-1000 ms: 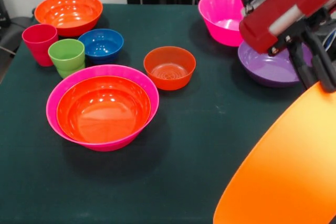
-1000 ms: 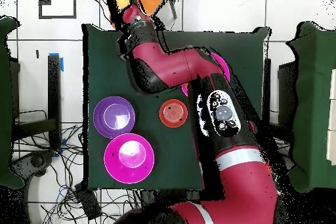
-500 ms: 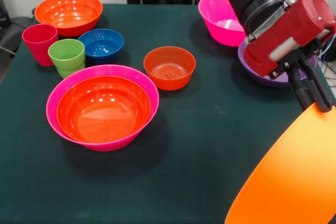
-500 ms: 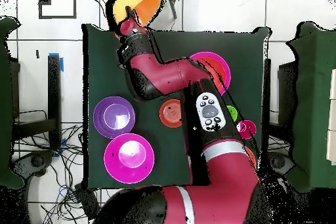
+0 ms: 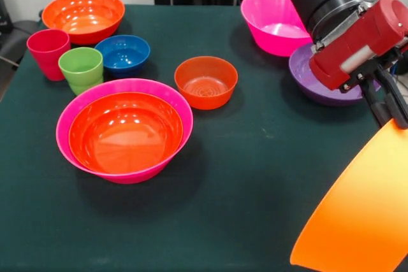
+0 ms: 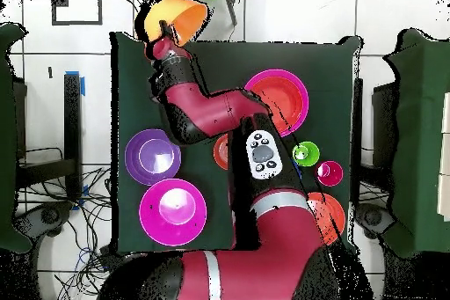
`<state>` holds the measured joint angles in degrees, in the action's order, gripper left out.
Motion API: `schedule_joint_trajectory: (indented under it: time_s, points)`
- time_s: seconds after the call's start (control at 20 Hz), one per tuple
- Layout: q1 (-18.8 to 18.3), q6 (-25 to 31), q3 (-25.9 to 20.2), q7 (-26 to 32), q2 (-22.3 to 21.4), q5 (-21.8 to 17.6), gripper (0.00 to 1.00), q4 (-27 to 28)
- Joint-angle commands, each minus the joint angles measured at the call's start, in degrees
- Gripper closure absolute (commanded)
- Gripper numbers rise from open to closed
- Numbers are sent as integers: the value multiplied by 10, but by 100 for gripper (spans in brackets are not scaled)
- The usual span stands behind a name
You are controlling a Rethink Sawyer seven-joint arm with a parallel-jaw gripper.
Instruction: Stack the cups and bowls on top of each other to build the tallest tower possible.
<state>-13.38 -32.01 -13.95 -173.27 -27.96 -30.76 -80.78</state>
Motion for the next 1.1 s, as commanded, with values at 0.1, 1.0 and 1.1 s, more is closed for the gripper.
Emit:
schedule_joint_trajectory:
  time_s: [0.1, 1.0, 1.1]
  points:
    - [24, -61, 46, 8, 8, 30, 100, -70]
    - [39, -213, 68, 5, 89, 56, 100, -121]
    - [46, -222, 69, 7, 97, 69, 100, -121]
